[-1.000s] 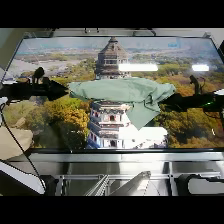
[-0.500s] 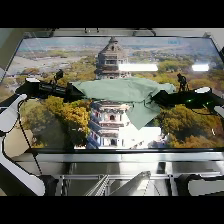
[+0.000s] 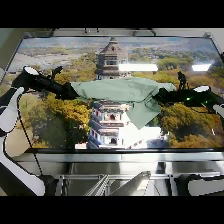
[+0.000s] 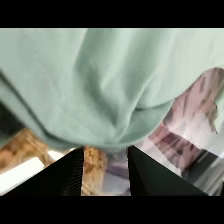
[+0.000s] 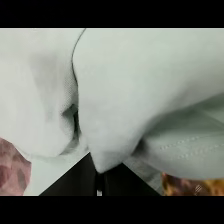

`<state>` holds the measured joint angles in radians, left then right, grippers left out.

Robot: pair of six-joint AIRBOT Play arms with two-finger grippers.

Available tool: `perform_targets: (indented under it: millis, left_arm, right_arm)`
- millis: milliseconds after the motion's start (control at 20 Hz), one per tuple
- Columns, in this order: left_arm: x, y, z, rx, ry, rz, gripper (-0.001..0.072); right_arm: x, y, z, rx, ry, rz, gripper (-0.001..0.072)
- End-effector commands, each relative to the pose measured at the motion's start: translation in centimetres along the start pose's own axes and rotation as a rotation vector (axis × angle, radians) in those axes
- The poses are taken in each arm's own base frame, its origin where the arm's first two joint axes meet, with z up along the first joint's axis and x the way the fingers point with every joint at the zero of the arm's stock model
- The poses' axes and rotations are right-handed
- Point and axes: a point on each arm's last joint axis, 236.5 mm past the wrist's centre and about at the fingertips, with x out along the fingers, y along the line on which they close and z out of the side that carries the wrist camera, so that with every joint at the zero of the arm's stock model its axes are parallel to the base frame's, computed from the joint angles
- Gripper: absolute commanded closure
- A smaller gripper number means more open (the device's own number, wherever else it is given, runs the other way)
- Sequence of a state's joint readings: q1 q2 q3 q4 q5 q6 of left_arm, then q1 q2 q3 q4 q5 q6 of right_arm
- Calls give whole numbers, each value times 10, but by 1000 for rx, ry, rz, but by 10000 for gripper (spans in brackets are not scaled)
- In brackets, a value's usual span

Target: Fold the shirts.

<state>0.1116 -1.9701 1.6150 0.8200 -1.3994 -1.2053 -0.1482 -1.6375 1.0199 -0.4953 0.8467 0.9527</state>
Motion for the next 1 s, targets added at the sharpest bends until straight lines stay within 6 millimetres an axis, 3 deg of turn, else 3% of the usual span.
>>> perform_targets:
  millis: [0,150,200,250,450,550,650,750,850,950]
  left_arm:
    - [11,2,24,25,-90,69,411]
    - [17,-2,41,46,-155,95,416]
    - [19,-4,42,51,-156,95,587]
    - [18,-5,42,55,-156,91,686]
    - [17,-14,42,54,-159,60,688]
    - [12,-38,41,102,-164,-18,688]
    - [-11,-81,41,186,-201,-107,689]
    - [-56,-139,32,310,-263,-182,689]
    - [-116,-213,6,438,-336,-307,689]
    - [-193,-290,-31,580,-463,-471,688]
  right_arm:
    - [0,0,0,-2,-1,1,687]
    - [0,2,-3,-2,11,10,688]
    - [0,4,-5,-4,20,17,688]
    - [-1,7,-7,-14,30,28,688]
    - [-20,29,2,-68,-7,49,688]
    - [-35,44,11,-104,-45,58,688]
    - [-58,68,11,-155,-59,95,689]
    - [-96,102,10,-236,-91,143,689]
    - [-156,140,20,-341,-226,152,689]
    - [-236,187,30,-504,-455,119,689]
